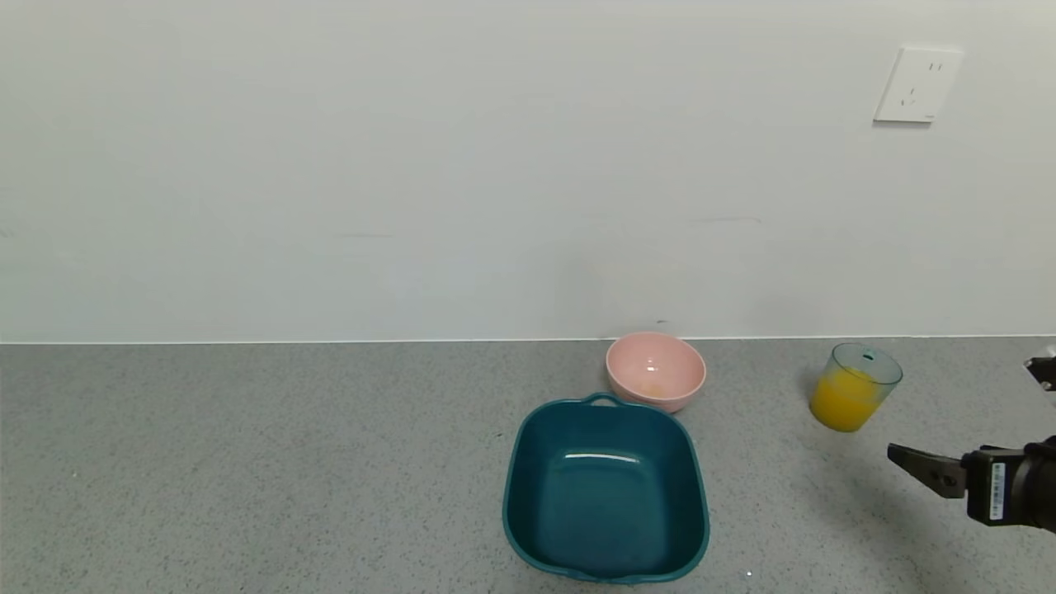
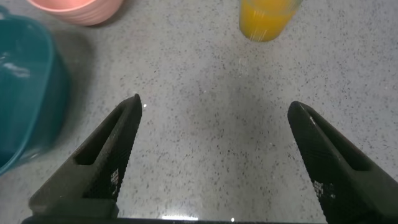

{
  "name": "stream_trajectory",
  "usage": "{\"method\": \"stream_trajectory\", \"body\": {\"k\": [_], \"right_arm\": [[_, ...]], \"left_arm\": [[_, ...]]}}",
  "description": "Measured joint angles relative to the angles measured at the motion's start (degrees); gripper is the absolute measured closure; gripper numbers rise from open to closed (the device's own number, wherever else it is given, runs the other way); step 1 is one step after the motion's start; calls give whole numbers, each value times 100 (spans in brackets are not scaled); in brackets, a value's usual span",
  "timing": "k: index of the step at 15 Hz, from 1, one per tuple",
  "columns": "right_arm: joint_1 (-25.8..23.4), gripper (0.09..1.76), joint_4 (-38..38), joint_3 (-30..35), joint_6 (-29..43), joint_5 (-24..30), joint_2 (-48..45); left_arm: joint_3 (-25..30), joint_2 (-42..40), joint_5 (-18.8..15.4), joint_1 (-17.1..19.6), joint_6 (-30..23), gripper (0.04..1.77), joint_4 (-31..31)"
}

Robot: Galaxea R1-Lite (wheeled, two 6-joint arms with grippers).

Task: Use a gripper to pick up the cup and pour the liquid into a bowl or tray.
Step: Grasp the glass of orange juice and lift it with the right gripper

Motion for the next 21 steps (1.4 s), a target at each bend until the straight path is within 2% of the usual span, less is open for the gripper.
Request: {"method": "stream_trajectory", "body": {"k": [5, 12, 17, 21], "right_arm": [[2, 14, -1271, 291, 160, -447, 1241], [146, 14, -3777, 553, 190, -1374, 3085], [207, 14, -5293, 460, 201, -1688, 4235], [77, 14, -5535, 177, 250, -1774, 4736]], "left_arm": [[0, 0, 0, 0, 0, 9, 0], [0, 0, 0, 0, 0, 9, 0], [0, 0, 0, 0, 0, 9, 0], [0, 0, 0, 0, 0, 9, 0]]}}
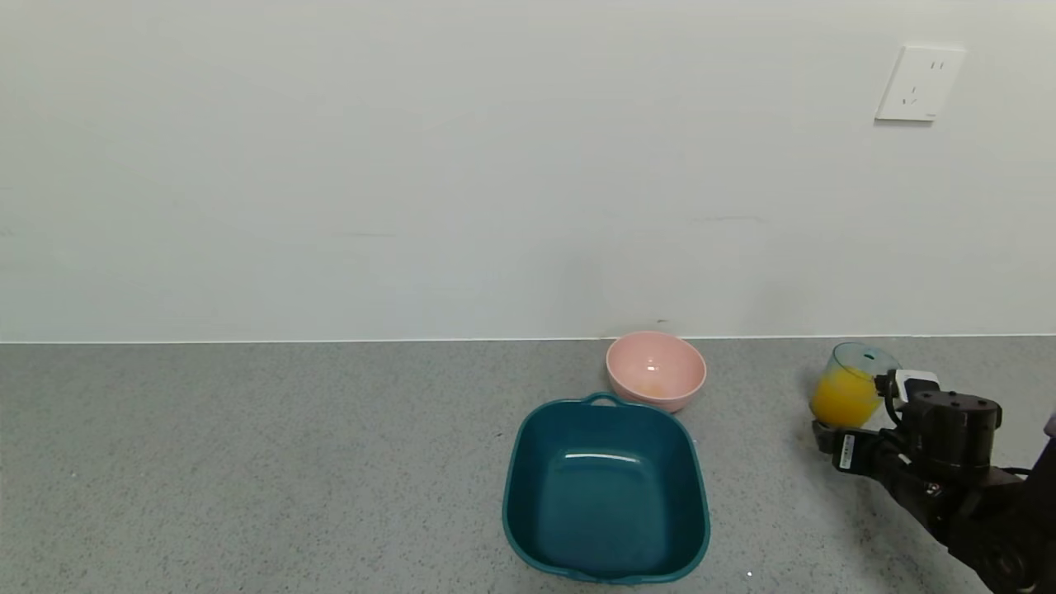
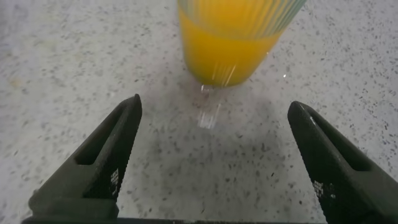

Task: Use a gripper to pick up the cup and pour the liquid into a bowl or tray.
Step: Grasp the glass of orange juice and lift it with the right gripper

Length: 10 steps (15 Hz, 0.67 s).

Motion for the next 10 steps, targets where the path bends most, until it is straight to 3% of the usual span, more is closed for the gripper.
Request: {"method": "stream_trajectory", "body": {"k": [10], "right_arm": [[-187, 14, -4, -1070, -2, -196, 627]], "left_arm": [[0, 0, 0, 0, 0, 9, 0]]}}
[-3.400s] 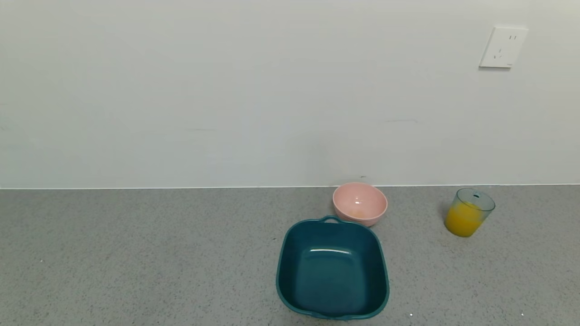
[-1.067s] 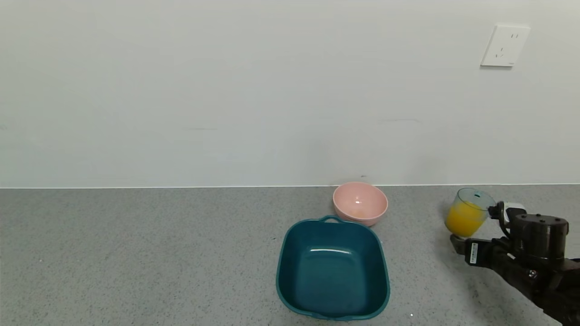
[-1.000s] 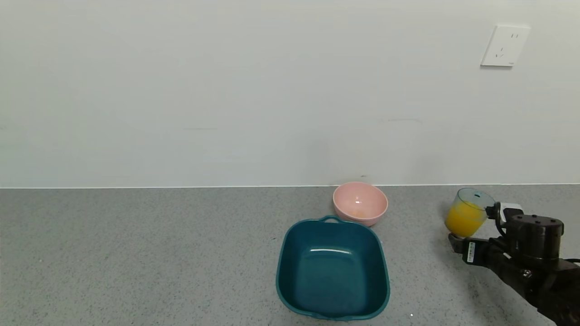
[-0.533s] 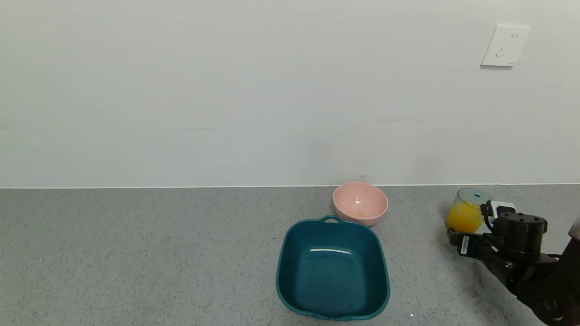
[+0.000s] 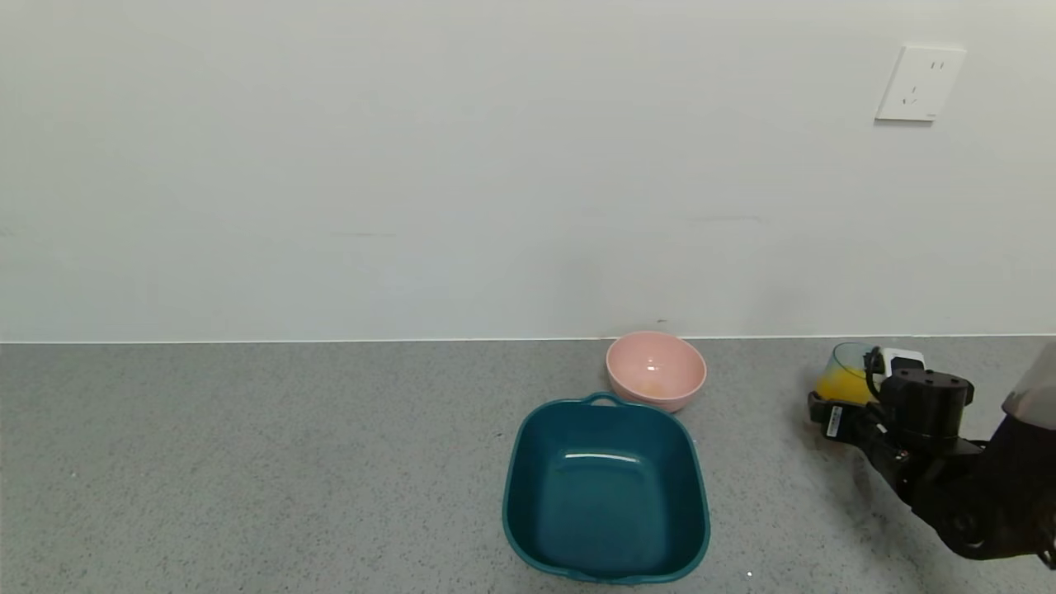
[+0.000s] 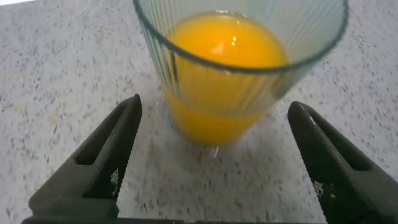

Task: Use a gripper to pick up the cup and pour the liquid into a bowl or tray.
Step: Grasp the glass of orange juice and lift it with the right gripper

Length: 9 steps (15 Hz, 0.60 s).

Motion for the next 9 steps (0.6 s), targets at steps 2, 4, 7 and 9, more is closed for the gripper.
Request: {"method": "stream_trajectory", "body": {"k": [2, 4, 7, 9], "right_arm": [[-52, 14, -2, -201, -5, -5, 154], [-93, 14, -50, -339, -20, -7, 302], [-110, 14, -394, -408, -28, 0, 501], [-96, 14, -518, -435, -30, 0, 611]], "left_arm": [[0, 0, -2, 0, 0, 9, 0], [0, 0, 0, 0, 0, 9, 0], [0, 0, 0, 0, 0, 9, -1], [0, 0, 0, 0, 0, 9, 0]]}}
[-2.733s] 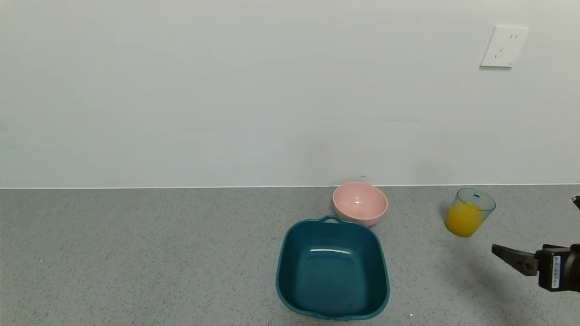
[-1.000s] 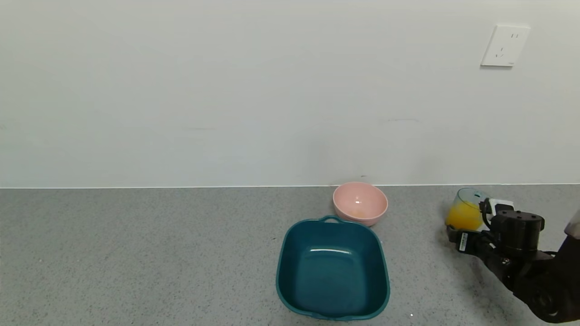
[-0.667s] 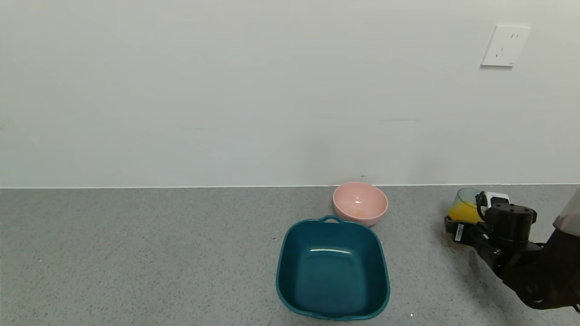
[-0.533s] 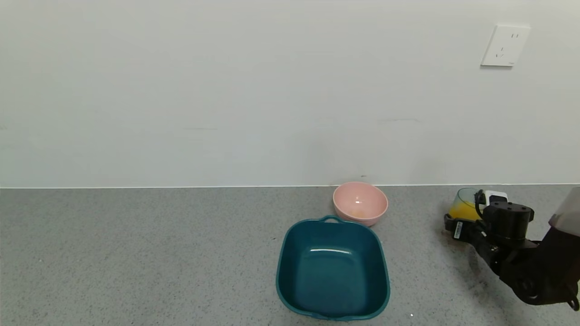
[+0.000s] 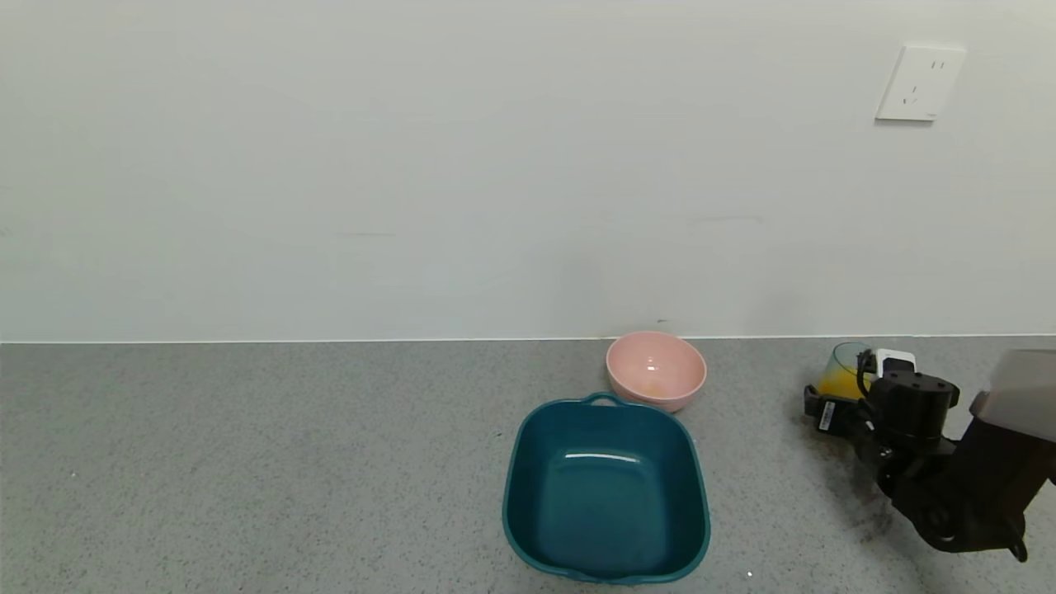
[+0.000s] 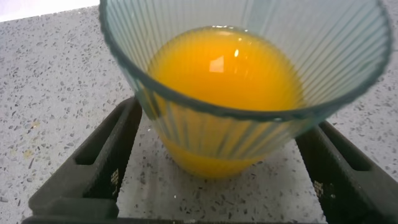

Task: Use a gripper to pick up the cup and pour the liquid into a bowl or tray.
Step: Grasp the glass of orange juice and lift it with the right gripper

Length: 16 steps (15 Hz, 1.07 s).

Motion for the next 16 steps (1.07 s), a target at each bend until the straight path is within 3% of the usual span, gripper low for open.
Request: {"method": "stream_trajectory", "body": {"k": [16], "right_arm": [[-63, 14, -315, -402, 5, 26, 378]], "left_arm": [[0, 0, 0, 0, 0, 9, 0]]}}
